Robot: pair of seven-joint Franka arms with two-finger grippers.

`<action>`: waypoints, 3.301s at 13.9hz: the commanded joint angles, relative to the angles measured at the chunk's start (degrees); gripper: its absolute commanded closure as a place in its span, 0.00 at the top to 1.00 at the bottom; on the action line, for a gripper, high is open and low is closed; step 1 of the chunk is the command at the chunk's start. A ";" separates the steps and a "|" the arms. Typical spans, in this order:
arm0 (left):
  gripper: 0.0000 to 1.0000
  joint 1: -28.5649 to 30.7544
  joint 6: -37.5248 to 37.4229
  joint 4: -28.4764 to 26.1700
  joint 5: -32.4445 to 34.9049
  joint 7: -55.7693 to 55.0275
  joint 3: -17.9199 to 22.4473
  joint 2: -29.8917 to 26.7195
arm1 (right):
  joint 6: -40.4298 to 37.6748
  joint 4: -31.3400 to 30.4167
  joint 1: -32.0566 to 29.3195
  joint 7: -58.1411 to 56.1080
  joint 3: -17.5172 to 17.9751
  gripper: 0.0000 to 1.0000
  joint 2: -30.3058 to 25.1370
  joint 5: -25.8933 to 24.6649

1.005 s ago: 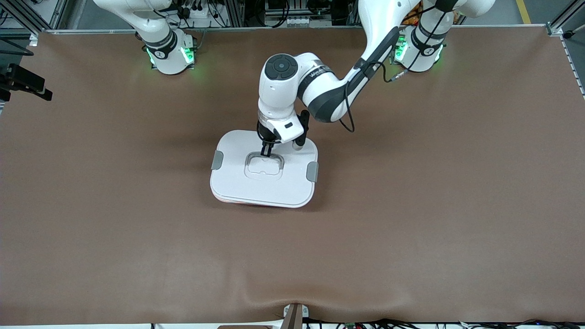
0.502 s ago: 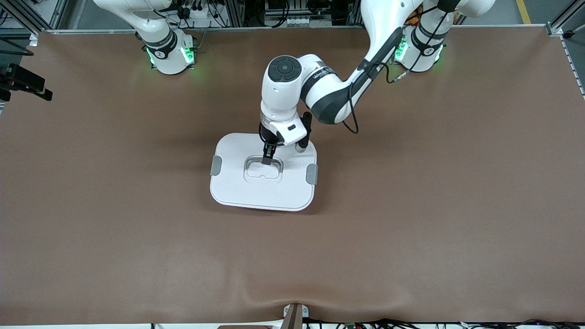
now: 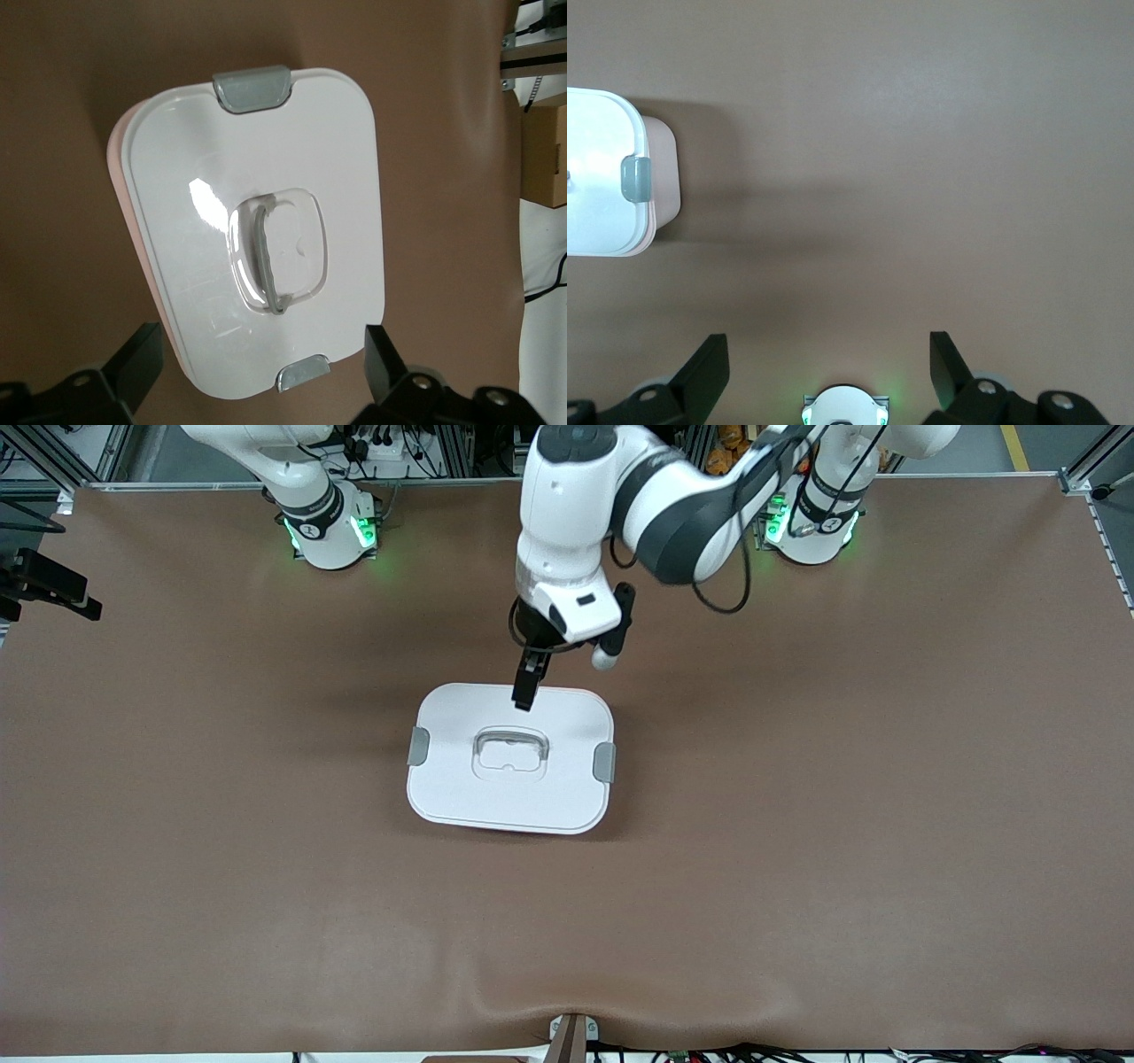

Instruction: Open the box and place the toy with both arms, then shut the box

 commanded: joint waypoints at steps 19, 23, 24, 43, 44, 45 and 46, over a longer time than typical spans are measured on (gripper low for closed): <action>1.00 26.98 -13.20 -6.95 -10.42 50.61 -0.22 -15.06 | -0.33 -0.34 0.37 0.98 -0.17 1.00 -0.65 0.88; 1.00 33.65 -20.14 -7.22 -12.44 69.41 0.04 -18.40 | -0.33 -0.34 0.38 0.98 -0.17 1.00 -0.65 0.88; 1.00 36.20 -21.81 -7.22 -12.80 74.42 -0.22 -18.67 | -0.33 -0.34 0.29 0.98 -0.17 1.00 -0.65 0.88; 1.00 35.78 -31.32 -10.82 -3.31 130.20 7.16 -26.76 | -0.59 -0.34 0.37 0.98 -0.17 1.00 -0.65 0.88; 1.00 35.78 -31.50 -10.91 -3.48 129.85 7.25 -26.76 | -0.59 -0.34 0.38 0.98 -0.17 1.00 -0.65 0.88; 1.00 35.78 -31.50 -10.91 -3.48 129.49 7.25 -26.50 | -0.59 -0.34 0.38 0.98 -0.17 1.00 -0.65 0.88; 1.00 35.78 -31.50 -10.91 -3.48 129.40 7.16 -26.49 | -0.59 -0.34 0.38 0.98 -0.17 1.00 -0.65 0.88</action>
